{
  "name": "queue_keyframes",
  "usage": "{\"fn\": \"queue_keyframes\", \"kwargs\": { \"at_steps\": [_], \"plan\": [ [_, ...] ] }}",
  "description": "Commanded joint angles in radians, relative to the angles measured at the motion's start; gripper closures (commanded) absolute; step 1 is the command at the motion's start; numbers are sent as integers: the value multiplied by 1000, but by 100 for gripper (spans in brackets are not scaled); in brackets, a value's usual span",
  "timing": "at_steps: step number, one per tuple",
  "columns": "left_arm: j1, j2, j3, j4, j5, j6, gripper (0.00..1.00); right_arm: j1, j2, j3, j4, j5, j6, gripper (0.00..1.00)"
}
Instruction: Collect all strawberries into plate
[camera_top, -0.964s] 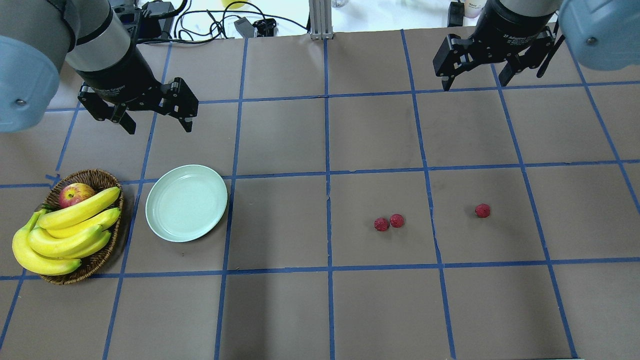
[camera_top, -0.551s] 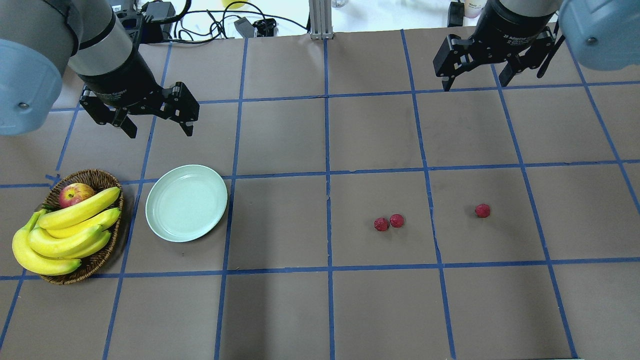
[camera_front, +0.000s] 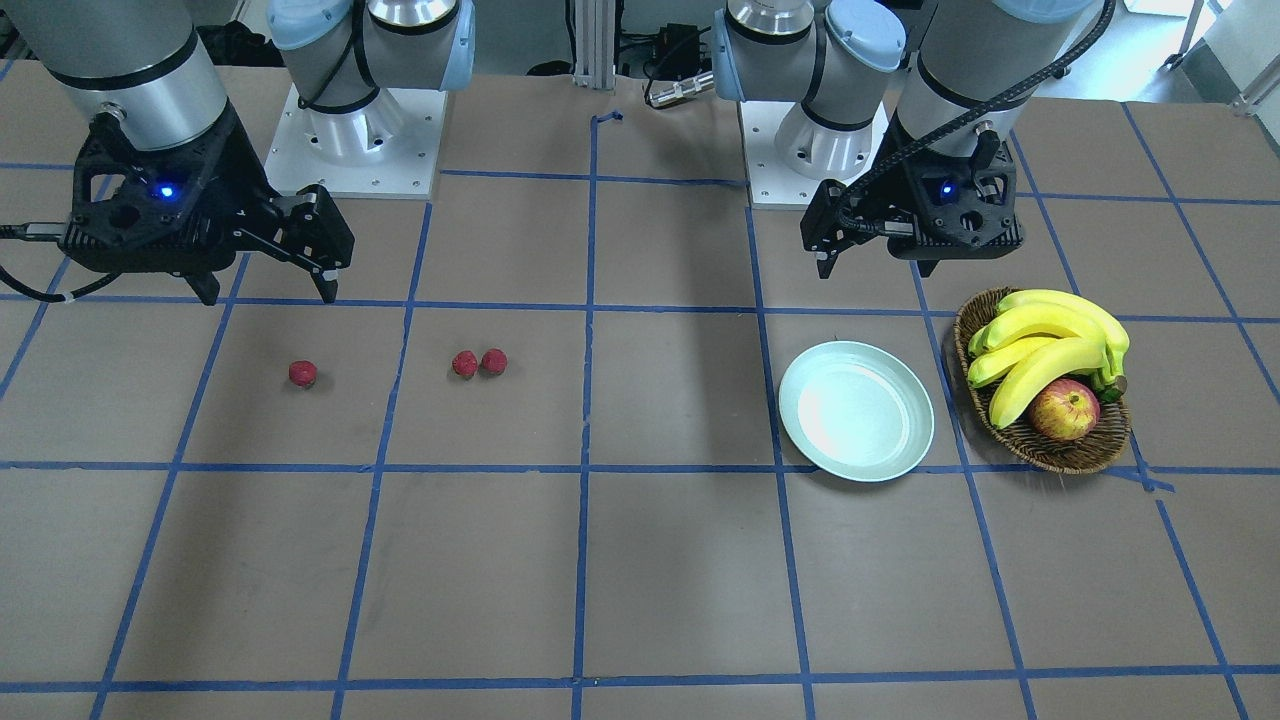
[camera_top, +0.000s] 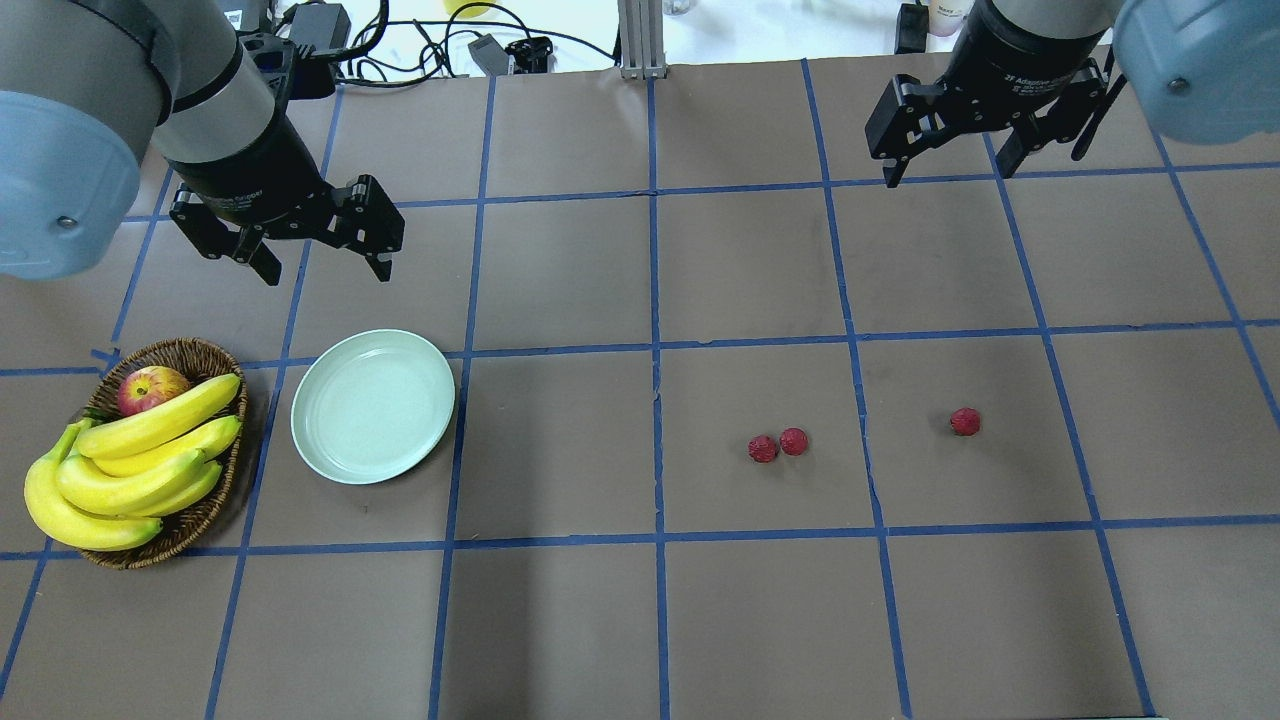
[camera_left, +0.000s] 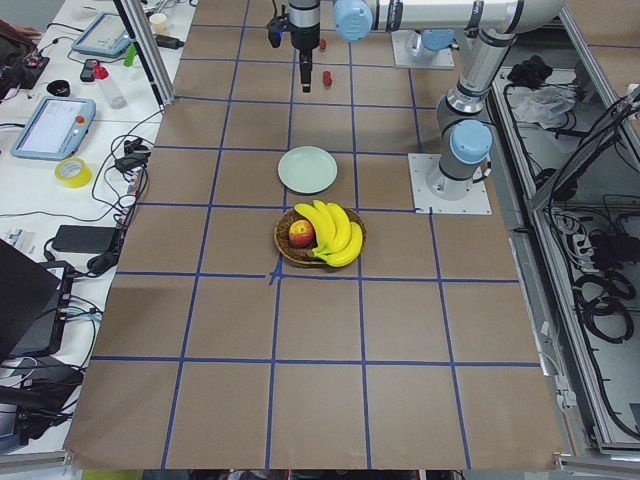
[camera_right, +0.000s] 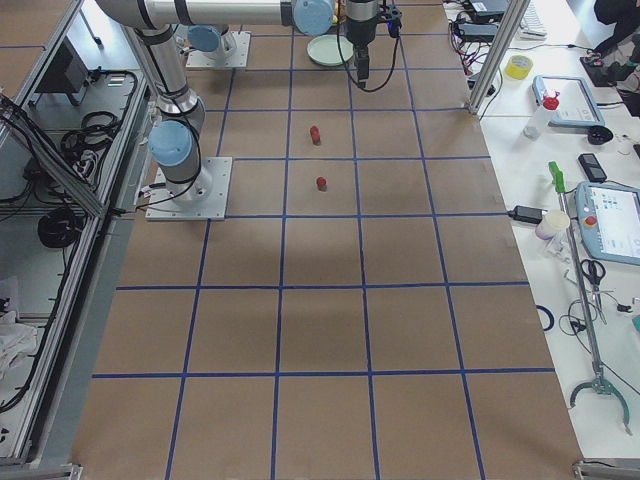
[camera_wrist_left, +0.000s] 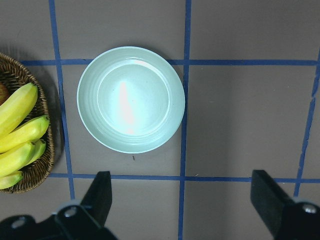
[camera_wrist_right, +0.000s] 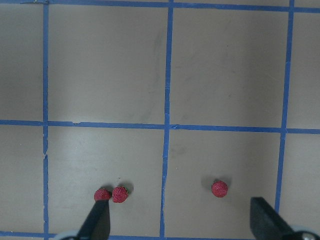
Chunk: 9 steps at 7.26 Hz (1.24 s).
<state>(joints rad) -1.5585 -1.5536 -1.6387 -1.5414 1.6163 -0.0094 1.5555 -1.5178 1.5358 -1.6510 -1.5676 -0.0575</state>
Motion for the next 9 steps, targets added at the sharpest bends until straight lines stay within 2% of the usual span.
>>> {"fn": "queue_keyframes", "kwargs": {
  "at_steps": [1, 4, 5, 6, 7, 8, 9],
  "plan": [
    [0, 3, -12, -2, 31, -1, 0, -6, 4, 114, -82, 1, -16, 0],
    [0, 1, -10, 3, 24, -7, 0, -50, -1, 433, -264, -40, -79, 0],
    [-2, 1, -10, 3, 24, -7, 0, -89, 1, 557, -437, -48, -137, 0],
    [-2, 1, -13, 1, 28, -4, 0, -185, 8, 648, -513, -45, -250, 0],
    [-2, 1, -24, 1, 27, -1, 0, -283, -2, 688, -524, 2, -304, 0],
    [-2, 0, -27, 0, 28, -3, 0, -278, 7, 698, -533, 44, -327, 0],
    [-2, -6, -29, -8, 27, -6, 0, -281, 30, 707, -588, 32, -343, 2]
  ]
}}
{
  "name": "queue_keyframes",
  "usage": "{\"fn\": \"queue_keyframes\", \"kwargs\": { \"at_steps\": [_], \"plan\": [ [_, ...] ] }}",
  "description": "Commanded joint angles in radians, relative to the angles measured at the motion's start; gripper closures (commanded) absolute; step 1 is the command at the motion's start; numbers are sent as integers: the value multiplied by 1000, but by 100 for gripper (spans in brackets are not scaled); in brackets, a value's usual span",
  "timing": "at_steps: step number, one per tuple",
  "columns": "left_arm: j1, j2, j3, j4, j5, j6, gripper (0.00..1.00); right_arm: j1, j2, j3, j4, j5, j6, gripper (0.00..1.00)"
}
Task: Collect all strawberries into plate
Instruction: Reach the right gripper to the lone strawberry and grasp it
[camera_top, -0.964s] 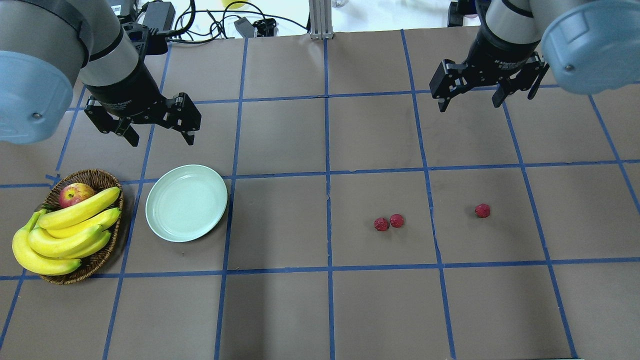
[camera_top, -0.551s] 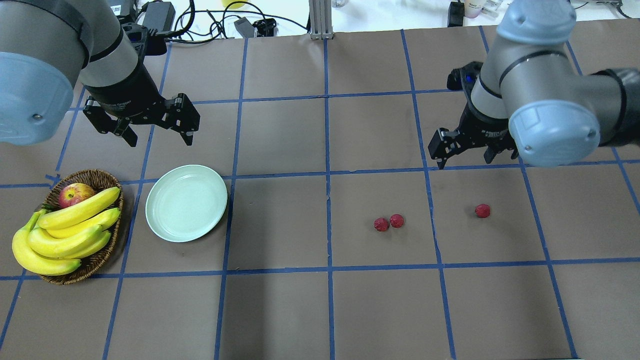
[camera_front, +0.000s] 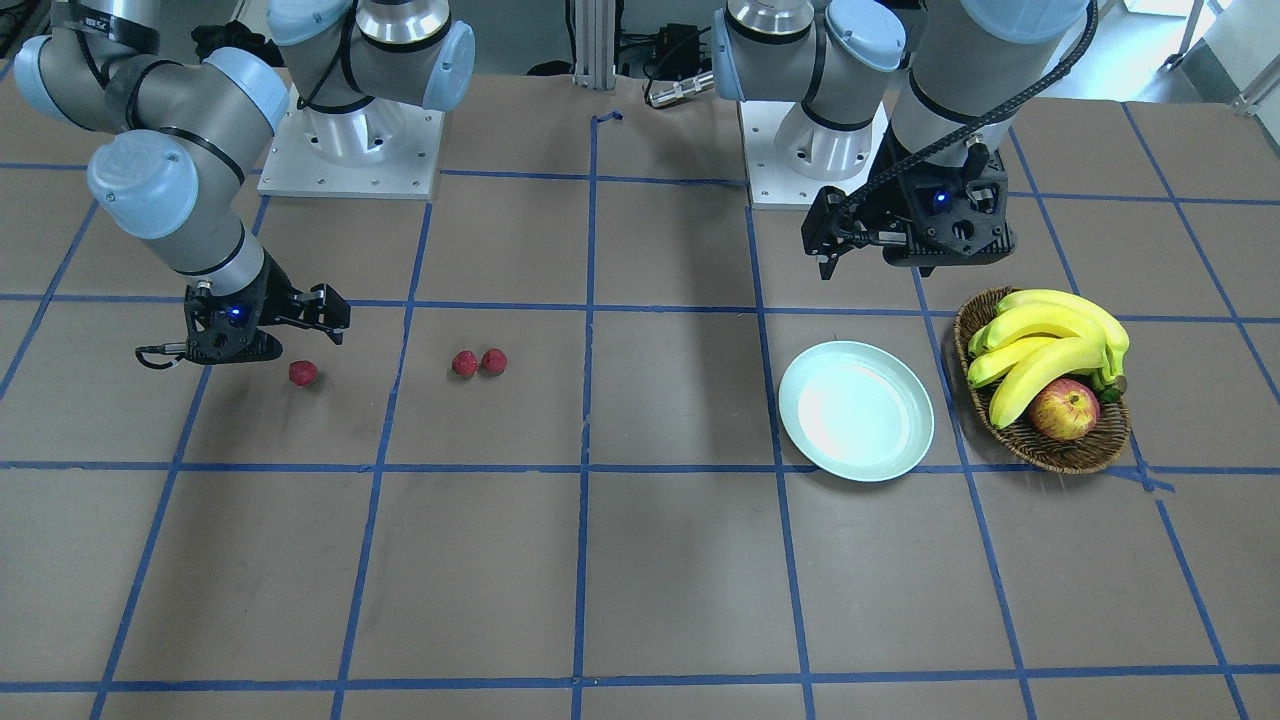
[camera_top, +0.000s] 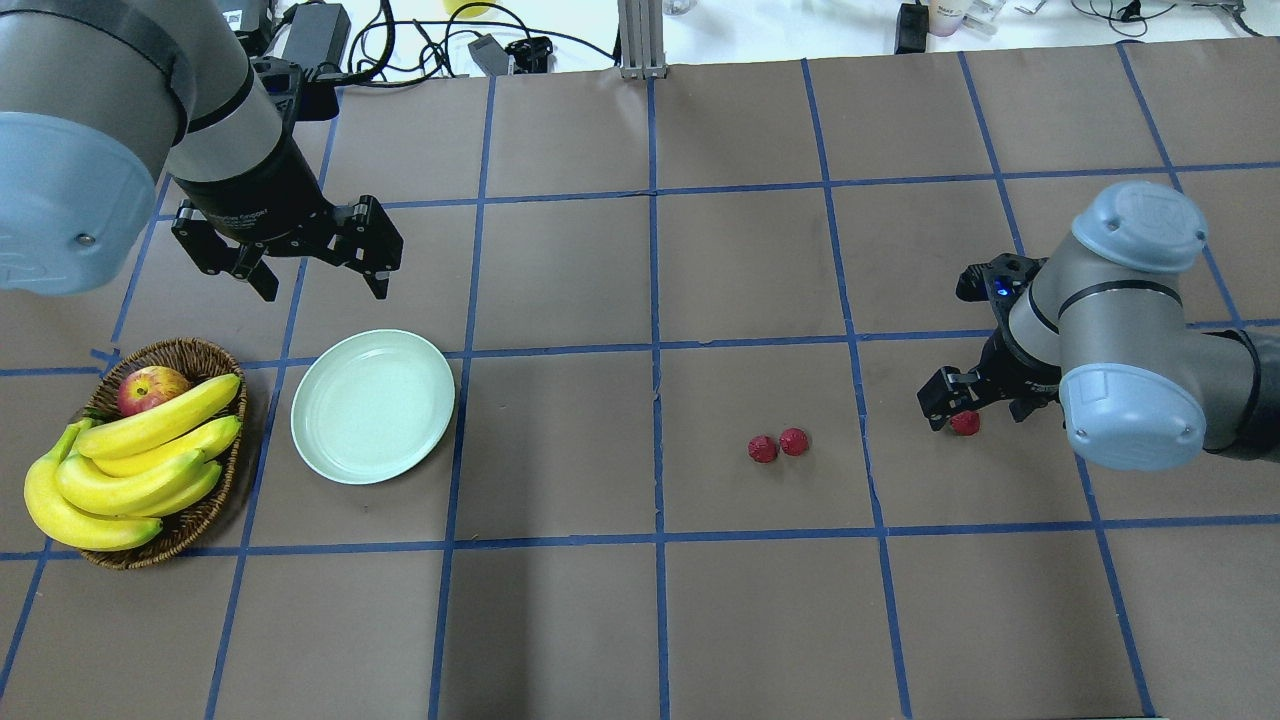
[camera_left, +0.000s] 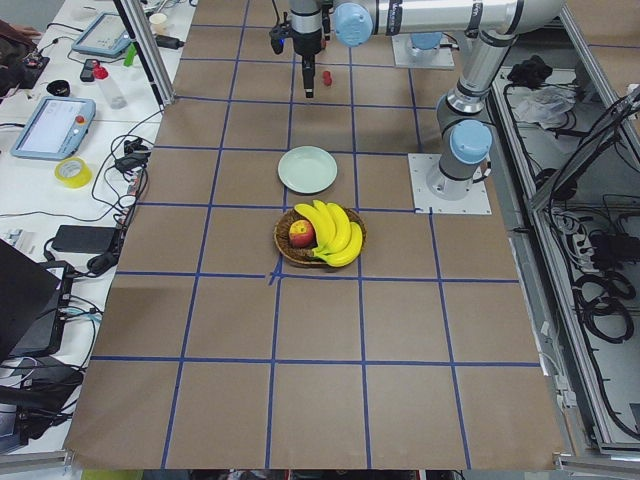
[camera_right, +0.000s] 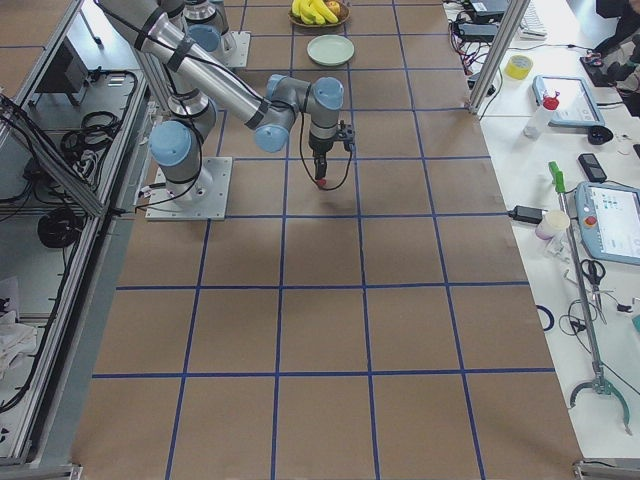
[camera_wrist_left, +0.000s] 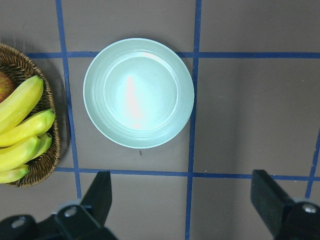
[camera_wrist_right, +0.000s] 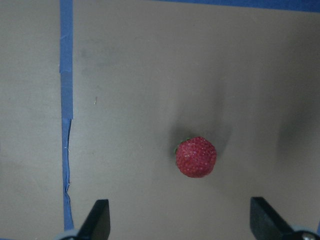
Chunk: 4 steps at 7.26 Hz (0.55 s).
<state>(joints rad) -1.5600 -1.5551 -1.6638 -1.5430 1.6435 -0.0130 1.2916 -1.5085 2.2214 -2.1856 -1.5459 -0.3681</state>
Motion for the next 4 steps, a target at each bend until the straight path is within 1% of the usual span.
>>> {"fn": "queue_keyframes", "kwargs": {
  "at_steps": [1, 2, 3, 4],
  "plan": [
    [0, -10, -20, 1, -2, -5, 0, -17, 51, 17, -93, 12, -3, 13],
    [0, -7, -37, 4, -2, -5, 0, -17, 85, 17, -149, 17, 38, 7],
    [1, -3, -34, 4, -2, -4, 0, -17, 118, 20, -182, 15, 35, 7],
    [2, -6, -37, 4, -1, -4, 0, -17, 123, 21, -198, 10, 37, 8]
  ]
}}
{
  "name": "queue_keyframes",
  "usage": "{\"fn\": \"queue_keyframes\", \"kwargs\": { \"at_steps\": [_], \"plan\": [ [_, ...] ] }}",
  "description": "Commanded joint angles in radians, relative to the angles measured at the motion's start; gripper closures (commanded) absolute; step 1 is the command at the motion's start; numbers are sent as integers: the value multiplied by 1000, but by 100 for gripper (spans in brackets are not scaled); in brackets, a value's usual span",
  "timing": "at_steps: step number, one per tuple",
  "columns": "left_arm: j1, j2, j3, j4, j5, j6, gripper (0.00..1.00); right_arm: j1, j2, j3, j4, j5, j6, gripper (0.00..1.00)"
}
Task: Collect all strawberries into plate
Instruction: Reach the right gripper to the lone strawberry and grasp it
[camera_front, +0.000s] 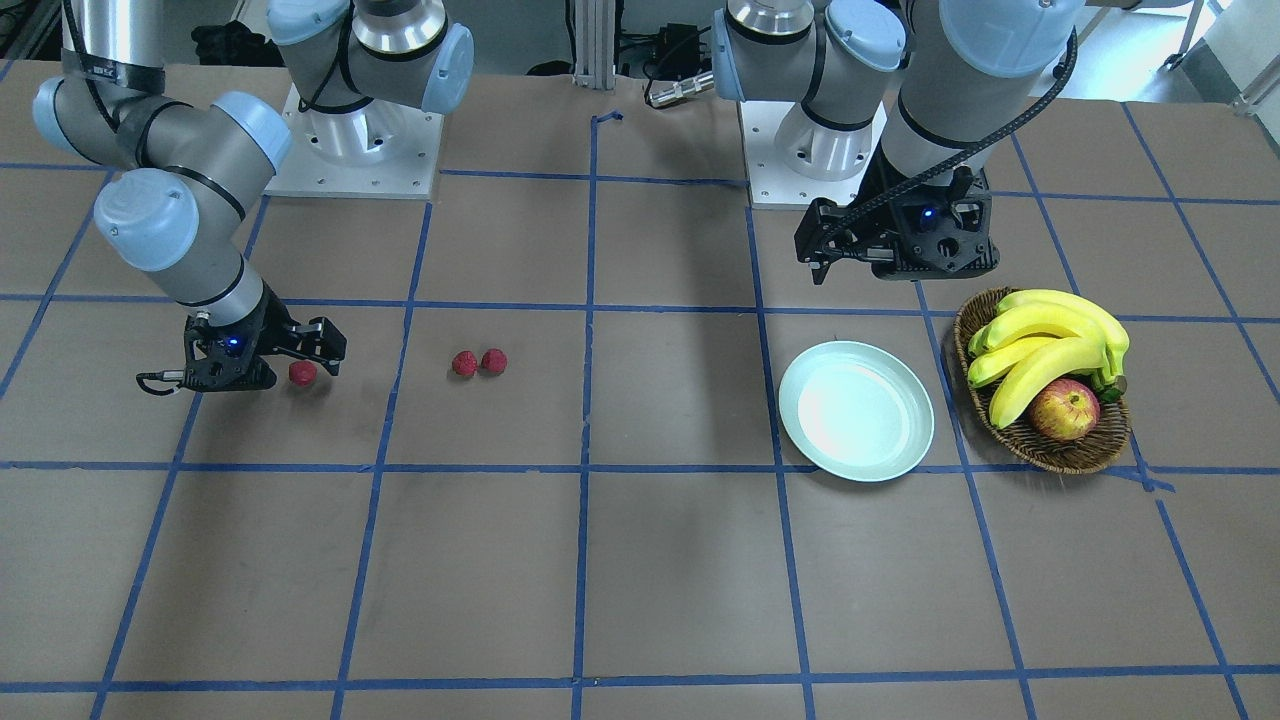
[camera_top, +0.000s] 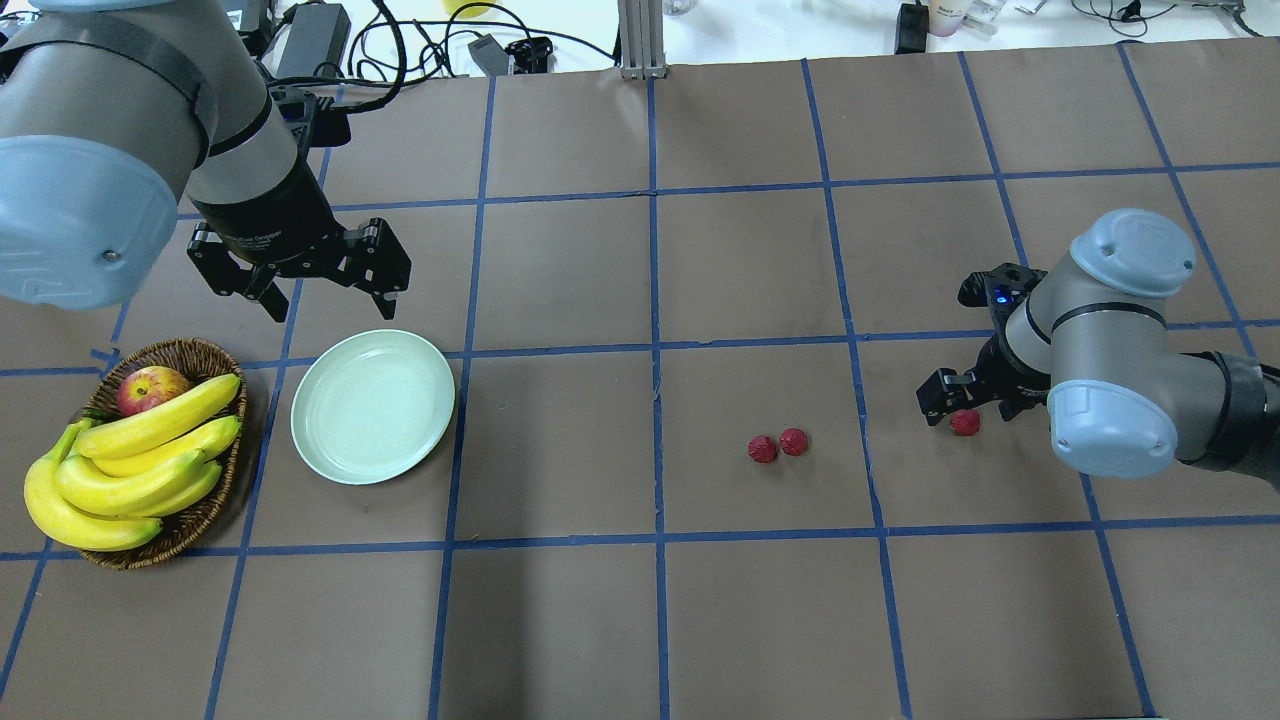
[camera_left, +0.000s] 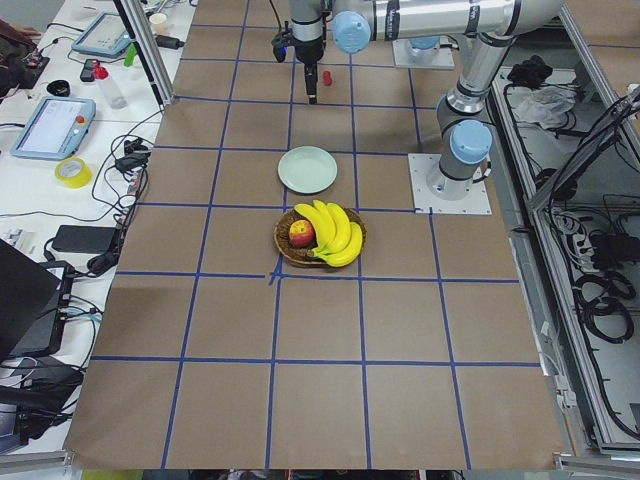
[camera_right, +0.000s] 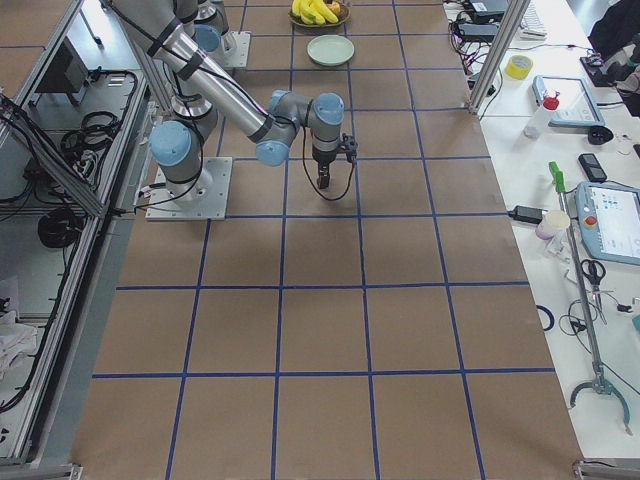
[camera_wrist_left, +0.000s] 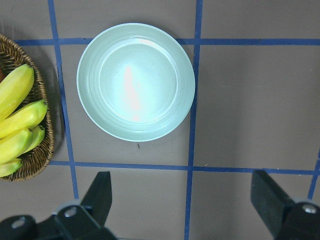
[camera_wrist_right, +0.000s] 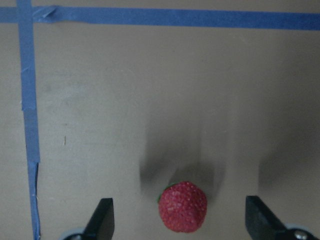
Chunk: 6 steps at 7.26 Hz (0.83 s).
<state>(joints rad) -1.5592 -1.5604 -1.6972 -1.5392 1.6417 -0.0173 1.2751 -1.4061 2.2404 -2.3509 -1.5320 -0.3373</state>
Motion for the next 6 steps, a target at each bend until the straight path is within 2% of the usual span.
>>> {"fn": "queue_keyframes", "kwargs": {
  "at_steps": [1, 2, 3, 4, 6],
  "plan": [
    [2, 3, 5, -1, 0, 3, 0, 0, 22, 2, -30, -4, 8, 18],
    [2, 5, 8, 4, -2, 3, 0, 0, 22, 2, -25, -13, 6, 34],
    [2, 8, 5, 2, 3, 3, 0, 0, 22, 2, -24, -20, 1, 58],
    [2, 3, -1, 5, 0, 3, 0, 0, 21, 2, -19, -26, 1, 60],
    [2, 0, -7, 7, 0, 10, 0, 0, 21, 1, -2, -51, -3, 84]
  ]
}}
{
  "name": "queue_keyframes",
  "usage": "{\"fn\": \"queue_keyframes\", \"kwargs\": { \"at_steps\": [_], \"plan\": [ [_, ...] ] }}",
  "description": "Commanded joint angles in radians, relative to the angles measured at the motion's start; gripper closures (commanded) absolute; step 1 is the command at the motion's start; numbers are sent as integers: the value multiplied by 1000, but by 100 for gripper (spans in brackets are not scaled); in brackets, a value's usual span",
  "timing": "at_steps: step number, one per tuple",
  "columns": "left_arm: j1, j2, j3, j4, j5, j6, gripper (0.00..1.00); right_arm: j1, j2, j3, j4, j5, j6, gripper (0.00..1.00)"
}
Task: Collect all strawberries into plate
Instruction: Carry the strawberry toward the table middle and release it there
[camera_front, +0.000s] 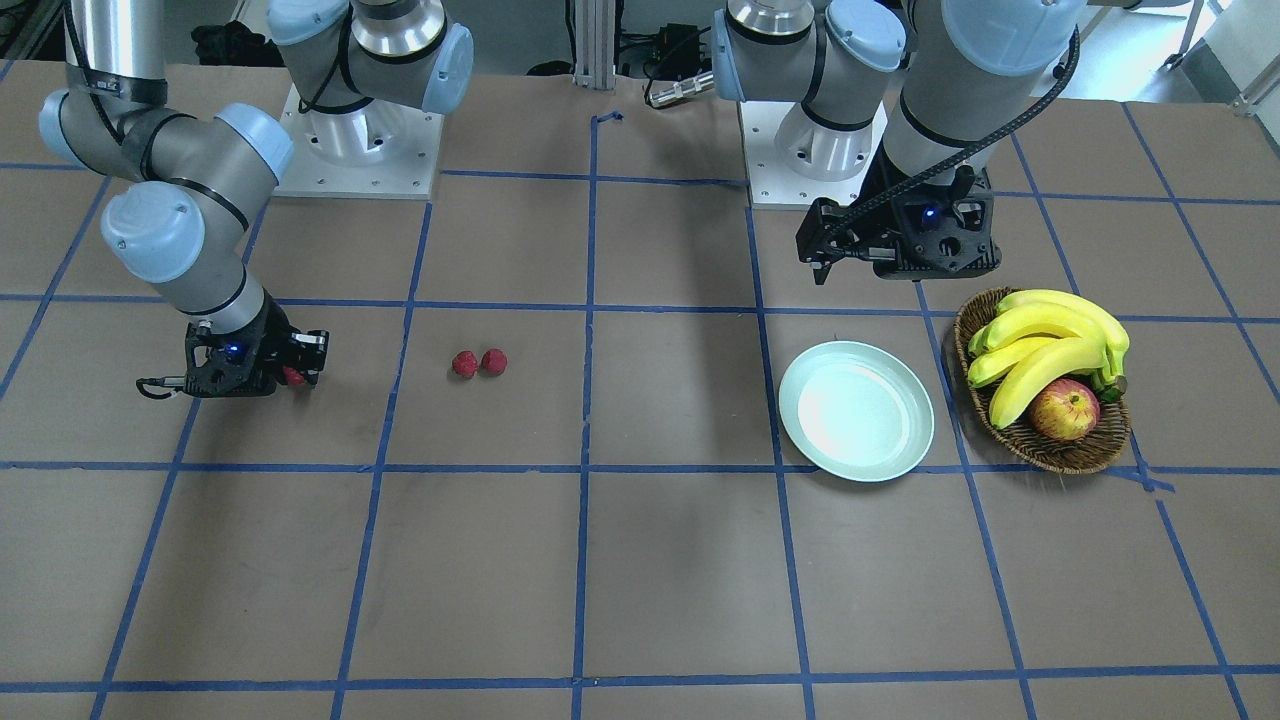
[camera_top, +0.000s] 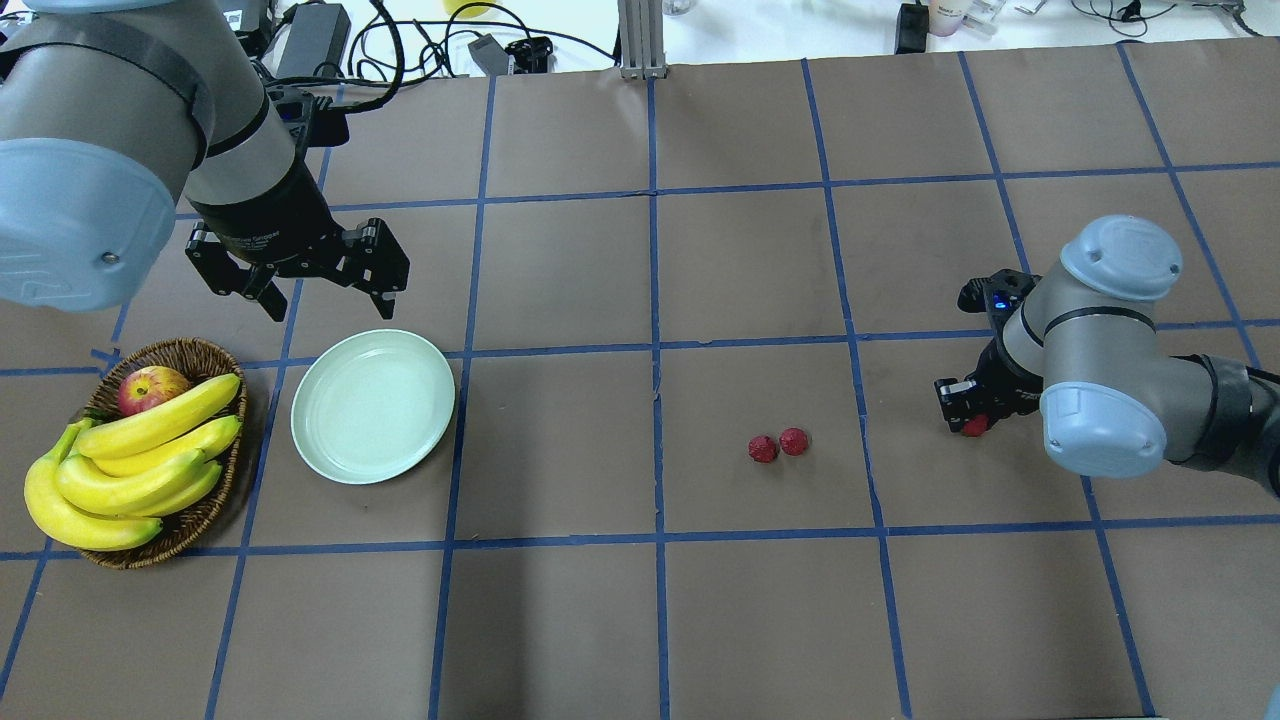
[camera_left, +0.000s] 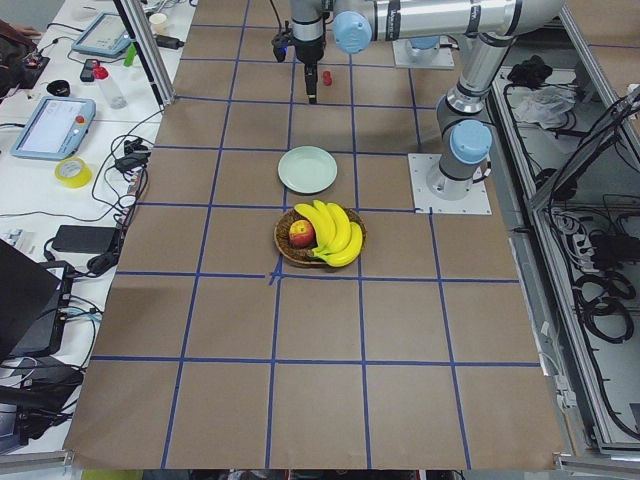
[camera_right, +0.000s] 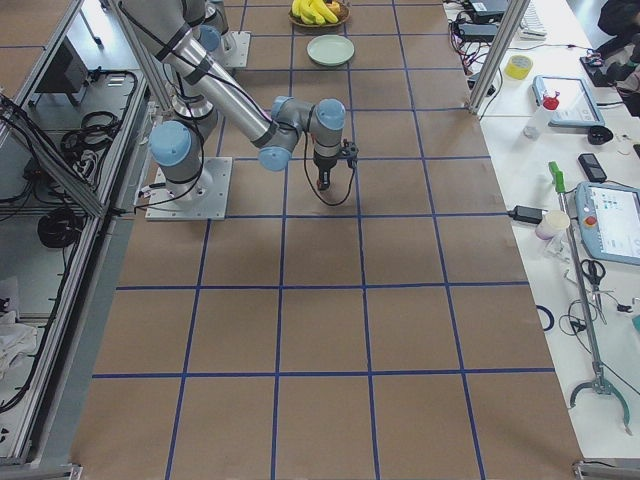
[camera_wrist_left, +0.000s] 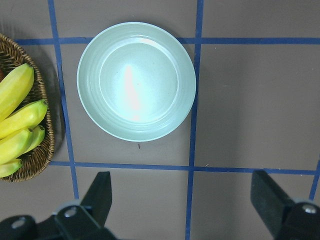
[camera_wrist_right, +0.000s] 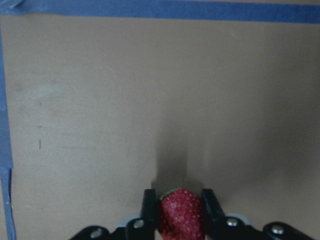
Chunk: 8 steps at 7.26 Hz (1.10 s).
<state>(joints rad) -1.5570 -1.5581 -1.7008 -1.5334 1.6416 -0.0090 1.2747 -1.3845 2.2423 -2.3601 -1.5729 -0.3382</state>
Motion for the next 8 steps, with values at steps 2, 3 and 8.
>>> {"fn": "queue_keyframes", "kwargs": {
  "at_steps": [2, 3, 8],
  "plan": [
    [5, -19, -36, 92, 1, 7, 0, 14, -11, -50, 46, 5, 42, 84],
    [5, -17, -43, 107, 4, 7, 0, 67, -13, -157, 176, 22, 120, 84],
    [5, -11, -43, 104, -12, 7, 0, 464, 30, -313, 253, 196, 559, 83]
  ]
}}
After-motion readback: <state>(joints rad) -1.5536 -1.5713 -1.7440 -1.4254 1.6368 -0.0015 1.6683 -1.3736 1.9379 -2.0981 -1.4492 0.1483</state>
